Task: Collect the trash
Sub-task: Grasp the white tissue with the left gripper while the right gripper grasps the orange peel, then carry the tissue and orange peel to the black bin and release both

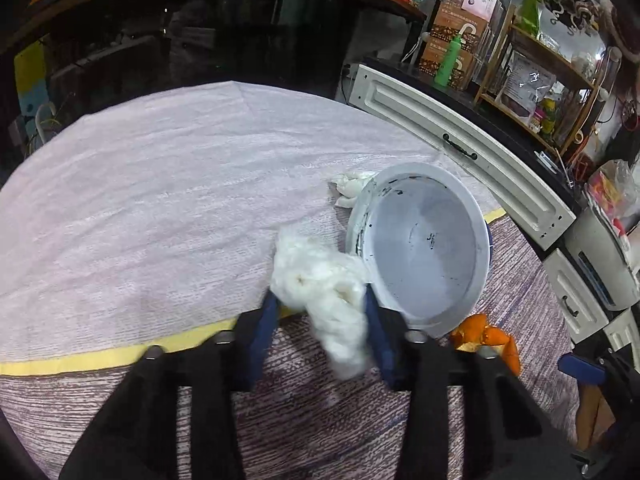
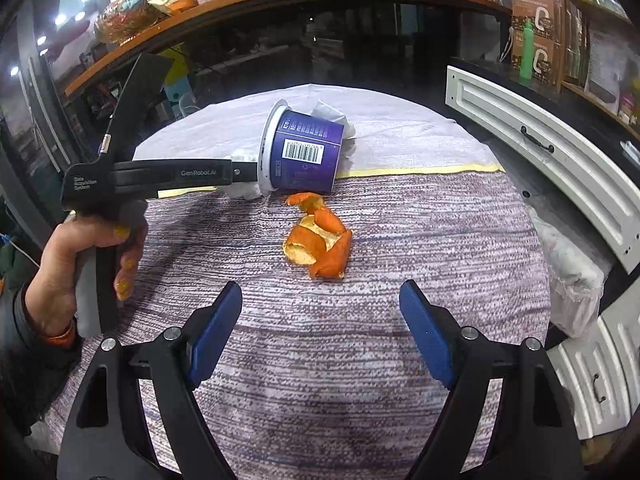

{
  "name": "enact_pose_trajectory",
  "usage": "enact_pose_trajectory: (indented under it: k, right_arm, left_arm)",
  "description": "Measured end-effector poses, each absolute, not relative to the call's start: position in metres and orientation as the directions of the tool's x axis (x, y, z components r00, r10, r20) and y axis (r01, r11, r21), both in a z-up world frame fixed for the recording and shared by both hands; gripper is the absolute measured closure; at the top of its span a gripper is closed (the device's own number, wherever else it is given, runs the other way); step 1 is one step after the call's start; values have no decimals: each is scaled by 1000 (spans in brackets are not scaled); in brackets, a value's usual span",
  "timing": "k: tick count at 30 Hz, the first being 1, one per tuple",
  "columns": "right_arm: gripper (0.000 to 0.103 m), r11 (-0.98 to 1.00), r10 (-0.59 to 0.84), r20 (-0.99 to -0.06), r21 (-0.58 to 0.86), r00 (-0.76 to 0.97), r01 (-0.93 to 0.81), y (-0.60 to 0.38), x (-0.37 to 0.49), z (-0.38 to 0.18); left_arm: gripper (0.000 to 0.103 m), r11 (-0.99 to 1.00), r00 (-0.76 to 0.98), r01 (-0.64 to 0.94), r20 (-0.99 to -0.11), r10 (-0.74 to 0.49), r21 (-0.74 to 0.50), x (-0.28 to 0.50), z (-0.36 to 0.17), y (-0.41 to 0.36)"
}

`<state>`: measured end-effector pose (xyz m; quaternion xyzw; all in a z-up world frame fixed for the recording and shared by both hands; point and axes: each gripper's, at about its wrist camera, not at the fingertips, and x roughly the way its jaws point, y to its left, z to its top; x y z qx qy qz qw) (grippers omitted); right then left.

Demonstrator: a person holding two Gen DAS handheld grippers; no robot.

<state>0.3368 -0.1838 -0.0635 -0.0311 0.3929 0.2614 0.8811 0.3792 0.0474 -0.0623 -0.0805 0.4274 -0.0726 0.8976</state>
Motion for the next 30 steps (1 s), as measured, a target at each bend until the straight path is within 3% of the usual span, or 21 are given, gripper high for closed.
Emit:
enact_pose_trajectory:
  k: [1, 4, 13, 16, 19, 20, 26, 30]
  right_arm:
    - [22, 861, 431, -711, 141, 555, -488, -182, 339, -63]
    - [22, 855, 423, -726, 121, 543, -504, -173, 349, -64]
    - [25, 842, 362, -776, 35, 516, -538, -141, 384, -80]
    - [31, 843, 345, -786, 19, 513, -537, -135, 392, -84]
    - [44, 843, 335, -792, 10, 511, -537, -132, 397, -87]
    - [53, 843, 340, -788, 13, 513, -538, -133, 396, -87]
    - [75, 854, 343, -774, 21, 532, -520, -138, 393, -82]
    - [78, 866, 359, -759, 54, 543, -497, -150, 382, -77]
  left_arm:
    - [80, 973, 625, 66, -751, -211, -219, 378, -61, 48]
    - [83, 977, 658, 52, -728, -190, -208, 369, -53, 51]
    - [83, 980, 730, 6, -669, -140, -199, 353, -33, 66]
    - [83, 980, 733, 9, -666, -140, -197, 355, -32, 64]
    - [83, 981, 732, 10, -667, -140, -194, 356, -34, 61]
    - [83, 981, 731, 12, -667, -142, -196, 356, -34, 60]
    - [83, 984, 738, 14, -662, -129, -177, 355, -36, 56]
    - [83, 986, 745, 14, -656, -121, -165, 352, -36, 54]
